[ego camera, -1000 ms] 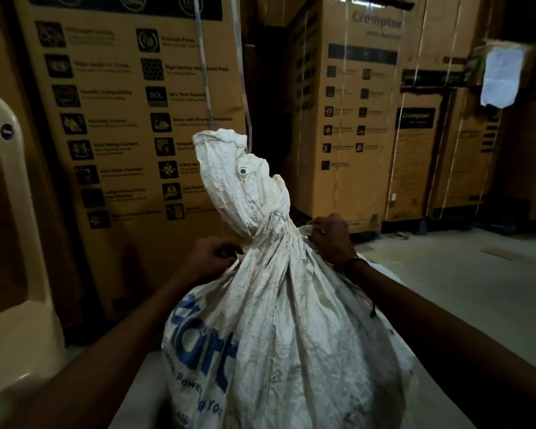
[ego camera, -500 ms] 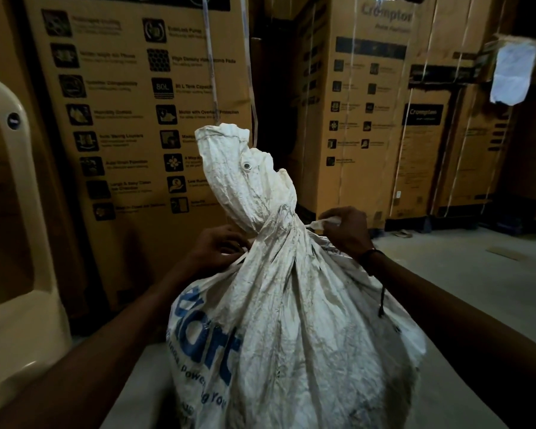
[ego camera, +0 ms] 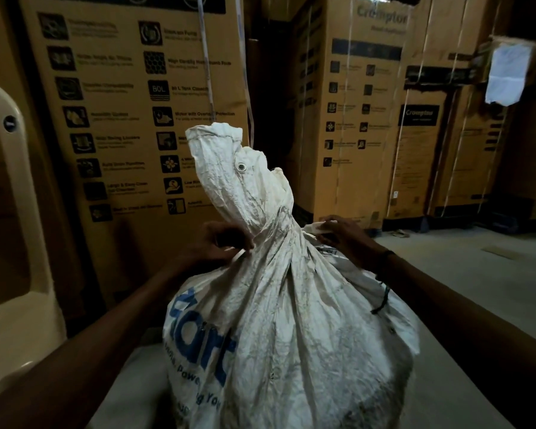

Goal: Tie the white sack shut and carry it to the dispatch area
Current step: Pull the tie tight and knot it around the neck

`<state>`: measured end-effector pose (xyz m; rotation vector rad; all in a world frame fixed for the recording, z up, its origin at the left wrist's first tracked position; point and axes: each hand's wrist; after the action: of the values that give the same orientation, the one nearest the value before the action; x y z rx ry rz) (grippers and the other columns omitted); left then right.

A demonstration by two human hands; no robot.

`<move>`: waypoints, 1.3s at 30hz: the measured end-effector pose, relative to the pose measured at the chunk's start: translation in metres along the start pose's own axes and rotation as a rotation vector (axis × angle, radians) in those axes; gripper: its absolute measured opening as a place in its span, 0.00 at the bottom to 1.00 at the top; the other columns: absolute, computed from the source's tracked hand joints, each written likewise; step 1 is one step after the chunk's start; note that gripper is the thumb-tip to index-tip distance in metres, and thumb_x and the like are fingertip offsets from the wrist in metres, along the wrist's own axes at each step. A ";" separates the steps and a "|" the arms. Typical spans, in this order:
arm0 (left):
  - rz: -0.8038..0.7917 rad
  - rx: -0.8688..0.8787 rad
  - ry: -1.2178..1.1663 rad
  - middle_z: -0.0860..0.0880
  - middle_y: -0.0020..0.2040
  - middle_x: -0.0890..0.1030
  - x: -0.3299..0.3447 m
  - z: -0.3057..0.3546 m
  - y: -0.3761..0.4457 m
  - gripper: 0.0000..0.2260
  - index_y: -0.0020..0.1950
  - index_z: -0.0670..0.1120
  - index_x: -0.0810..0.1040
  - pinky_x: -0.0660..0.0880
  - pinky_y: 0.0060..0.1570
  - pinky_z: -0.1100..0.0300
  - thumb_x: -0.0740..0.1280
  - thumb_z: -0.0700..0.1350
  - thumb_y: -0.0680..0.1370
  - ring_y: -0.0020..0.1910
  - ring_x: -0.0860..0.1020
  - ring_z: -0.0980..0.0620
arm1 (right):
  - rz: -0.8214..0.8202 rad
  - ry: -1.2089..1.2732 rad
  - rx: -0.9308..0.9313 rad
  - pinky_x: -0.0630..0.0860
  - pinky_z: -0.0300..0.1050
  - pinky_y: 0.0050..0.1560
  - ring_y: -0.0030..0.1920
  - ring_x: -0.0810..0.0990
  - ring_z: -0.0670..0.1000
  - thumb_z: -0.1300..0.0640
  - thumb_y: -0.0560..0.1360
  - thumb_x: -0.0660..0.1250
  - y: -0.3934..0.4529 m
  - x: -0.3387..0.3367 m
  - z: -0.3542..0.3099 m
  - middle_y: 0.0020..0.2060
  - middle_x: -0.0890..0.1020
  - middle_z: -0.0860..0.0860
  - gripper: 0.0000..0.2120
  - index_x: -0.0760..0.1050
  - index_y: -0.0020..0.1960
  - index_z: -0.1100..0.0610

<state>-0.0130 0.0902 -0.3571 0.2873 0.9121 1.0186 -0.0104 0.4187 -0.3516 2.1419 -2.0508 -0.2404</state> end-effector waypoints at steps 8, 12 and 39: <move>-0.281 0.087 0.402 0.52 0.53 0.85 0.012 0.024 0.022 0.07 0.51 0.47 0.89 0.80 0.52 0.46 0.73 0.38 0.79 0.52 0.84 0.53 | -0.064 -0.106 -0.038 0.78 0.50 0.59 0.53 0.83 0.56 0.60 0.82 0.66 0.012 0.017 0.014 0.53 0.85 0.61 0.10 0.81 0.59 0.64; -0.297 0.082 0.295 0.51 0.57 0.87 0.035 0.028 0.031 0.09 0.48 0.54 0.87 0.82 0.55 0.50 0.74 0.39 0.78 0.55 0.85 0.54 | -0.004 -0.341 -0.200 0.77 0.45 0.48 0.48 0.82 0.52 0.54 0.74 0.77 0.007 0.026 0.021 0.50 0.86 0.59 0.17 0.83 0.57 0.65; -0.222 -0.276 0.351 0.46 0.44 0.88 0.076 0.007 0.077 0.10 0.48 0.44 0.88 0.75 0.45 0.58 0.69 0.47 0.82 0.39 0.82 0.55 | -0.096 0.510 0.088 0.86 0.46 0.50 0.47 0.89 0.56 0.62 0.72 0.75 -0.007 0.006 0.049 0.46 0.87 0.60 0.07 0.85 0.46 0.67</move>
<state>-0.0380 0.1951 -0.3465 -0.2277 1.0761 0.9888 -0.0141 0.4127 -0.4008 2.0741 -1.6940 0.3570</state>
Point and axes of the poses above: each hand's wrist, its own y-axis towards the middle knuckle, its own x-axis out of the palm, z = x × y
